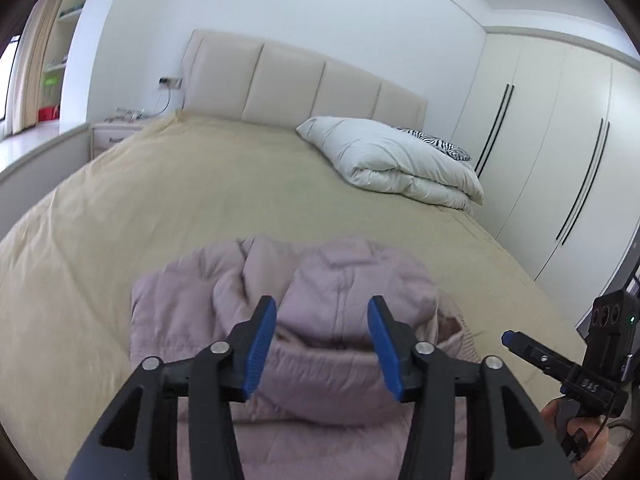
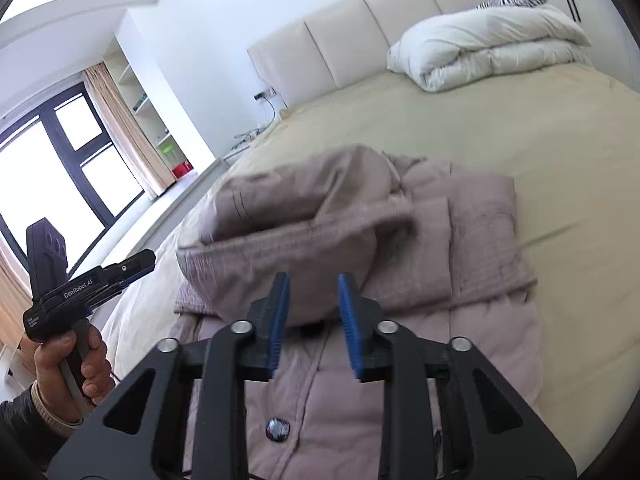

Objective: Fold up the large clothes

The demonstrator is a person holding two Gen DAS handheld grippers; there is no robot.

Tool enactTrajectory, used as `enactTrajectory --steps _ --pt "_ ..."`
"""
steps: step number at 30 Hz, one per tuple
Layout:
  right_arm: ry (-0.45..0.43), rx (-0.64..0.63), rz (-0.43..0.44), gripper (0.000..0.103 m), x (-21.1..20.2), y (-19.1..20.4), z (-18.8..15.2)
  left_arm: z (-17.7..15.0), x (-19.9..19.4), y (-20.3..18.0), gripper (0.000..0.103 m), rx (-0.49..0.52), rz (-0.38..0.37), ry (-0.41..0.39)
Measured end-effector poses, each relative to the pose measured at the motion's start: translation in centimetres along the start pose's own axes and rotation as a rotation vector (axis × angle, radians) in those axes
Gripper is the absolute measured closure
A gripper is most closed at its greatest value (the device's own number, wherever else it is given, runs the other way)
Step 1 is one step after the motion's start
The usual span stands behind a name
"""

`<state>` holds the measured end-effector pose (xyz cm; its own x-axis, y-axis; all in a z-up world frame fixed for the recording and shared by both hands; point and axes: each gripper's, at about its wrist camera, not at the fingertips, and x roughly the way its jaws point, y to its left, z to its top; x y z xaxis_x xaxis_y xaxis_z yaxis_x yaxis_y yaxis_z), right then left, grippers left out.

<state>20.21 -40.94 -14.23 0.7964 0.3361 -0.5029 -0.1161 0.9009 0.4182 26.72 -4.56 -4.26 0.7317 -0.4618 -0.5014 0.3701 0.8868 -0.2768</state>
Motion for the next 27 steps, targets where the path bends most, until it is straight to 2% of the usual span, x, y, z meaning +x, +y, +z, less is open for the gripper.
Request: enactTrajectory --steps 1,2,4,6,8,10,12,14,15,16,17,18,20,23,25,27 --pt "-0.022 0.001 0.008 0.024 0.2 0.2 1.1 1.0 1.4 -0.4 0.049 0.016 0.004 -0.001" --pt "-0.051 0.004 0.006 0.012 0.3 0.1 2.0 1.6 2.9 -0.4 0.049 0.009 0.008 0.010" --pt "-0.084 -0.008 -0.029 0.012 1.8 0.7 4.2 2.0 5.3 -0.6 0.052 0.000 0.013 0.055" --pt "-0.039 -0.023 -0.033 0.013 4.7 1.5 6.6 1.3 7.6 -0.9 0.056 0.026 0.045 0.093" --pt "0.008 -0.049 -0.048 0.030 7.3 1.7 8.5 -0.3 10.1 -0.4 0.056 0.029 0.064 0.164" --pt "0.072 -0.109 -0.102 0.038 10.6 1.8 8.9 -2.8 12.4 0.2 0.056 0.017 0.076 0.240" --pt "0.161 -0.119 -0.157 0.039 13.9 0.7 7.8 -5.2 14.1 0.7 0.056 0.032 0.085 0.290" --pt "0.281 -0.173 -0.233 0.039 17.4 -1.1 5.2 -6.1 14.8 0.9 0.056 0.041 0.086 0.299" --pt "0.296 -0.216 -0.252 0.039 18.2 -1.7 3.7 -6.1 14.6 1.0 0.056 0.031 0.082 0.302" --pt "0.267 -0.266 -0.257 0.039 18.0 -1.7 1.8 -5.8 14.1 1.1 0.056 0.008 0.068 0.303" --pt "0.258 -0.298 -0.264 0.039 17.8 -1.4 1.5 -5.3 13.3 1.3 0.056 -0.025 0.047 0.289" --pt "0.264 -0.294 -0.268 0.039 17.6 -1.3 1.7 -5.0 12.1 1.5 0.057 -0.052 0.037 0.256" --pt "0.267 -0.246 -0.261 0.039 16.5 -1.4 2.8 -4.0 9.4 1.6 0.057 -0.068 0.066 0.163" --pt "0.110 -0.235 -0.258 0.039 13.1 -0.5 5.5 -3.0 7.3 1.2 0.057 -0.045 0.066 0.060" --pt "0.043 -0.259 -0.254 0.039 12.1 0.8 7.2 -3.0 7.6 0.5 0.057 -0.001 0.063 0.048" --pt "0.030 -0.276 -0.230 0.039 12.9 1.8 8.6 -3.8 9.2 0.2 0.057 0.016 0.044 0.098"
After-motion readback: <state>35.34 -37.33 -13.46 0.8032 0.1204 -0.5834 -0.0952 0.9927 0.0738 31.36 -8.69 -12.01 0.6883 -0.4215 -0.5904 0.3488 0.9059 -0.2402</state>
